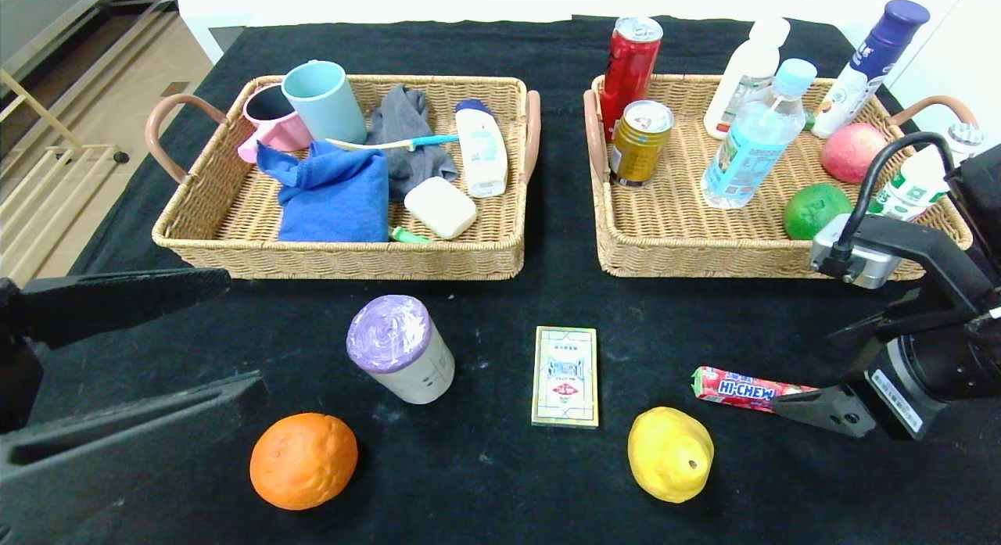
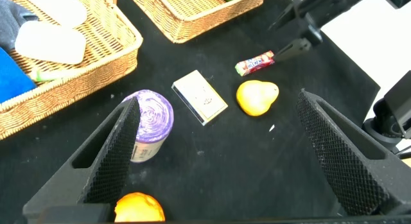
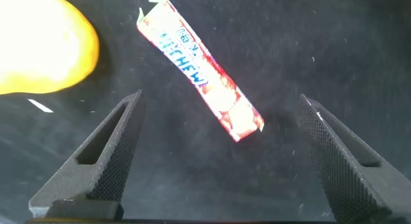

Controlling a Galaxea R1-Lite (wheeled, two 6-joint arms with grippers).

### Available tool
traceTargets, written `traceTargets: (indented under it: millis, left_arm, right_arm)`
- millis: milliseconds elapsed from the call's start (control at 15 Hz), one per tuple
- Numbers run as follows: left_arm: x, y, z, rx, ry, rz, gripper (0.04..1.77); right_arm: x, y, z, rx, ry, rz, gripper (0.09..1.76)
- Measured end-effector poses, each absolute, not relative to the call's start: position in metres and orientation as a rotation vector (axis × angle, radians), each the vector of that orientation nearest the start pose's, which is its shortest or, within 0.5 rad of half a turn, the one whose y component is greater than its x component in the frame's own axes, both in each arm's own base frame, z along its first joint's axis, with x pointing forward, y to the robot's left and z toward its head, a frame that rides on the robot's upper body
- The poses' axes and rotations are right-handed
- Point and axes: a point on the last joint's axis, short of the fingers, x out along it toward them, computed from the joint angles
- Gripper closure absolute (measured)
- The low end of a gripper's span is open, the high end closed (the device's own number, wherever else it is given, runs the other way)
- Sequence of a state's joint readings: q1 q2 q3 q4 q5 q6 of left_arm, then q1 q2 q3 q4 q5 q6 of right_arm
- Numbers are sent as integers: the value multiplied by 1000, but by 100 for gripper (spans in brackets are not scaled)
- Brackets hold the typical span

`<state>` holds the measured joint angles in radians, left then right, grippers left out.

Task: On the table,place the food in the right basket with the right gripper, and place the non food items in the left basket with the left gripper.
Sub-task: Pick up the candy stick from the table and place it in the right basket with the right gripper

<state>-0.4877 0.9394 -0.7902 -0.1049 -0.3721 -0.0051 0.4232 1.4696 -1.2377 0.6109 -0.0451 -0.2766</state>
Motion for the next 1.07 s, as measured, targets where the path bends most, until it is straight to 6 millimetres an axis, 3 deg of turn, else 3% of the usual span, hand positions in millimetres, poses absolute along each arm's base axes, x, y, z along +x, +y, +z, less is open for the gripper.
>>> traceTargets:
  millis: [400, 1067]
  left_arm:
    - [91, -58, 286, -3, 48, -860, 5]
    - [91, -58, 286, -1, 50, -860, 5]
  right_arm:
    - [221, 102, 236, -612, 834, 388, 15]
    - [232, 113, 222, -622, 859, 394, 15]
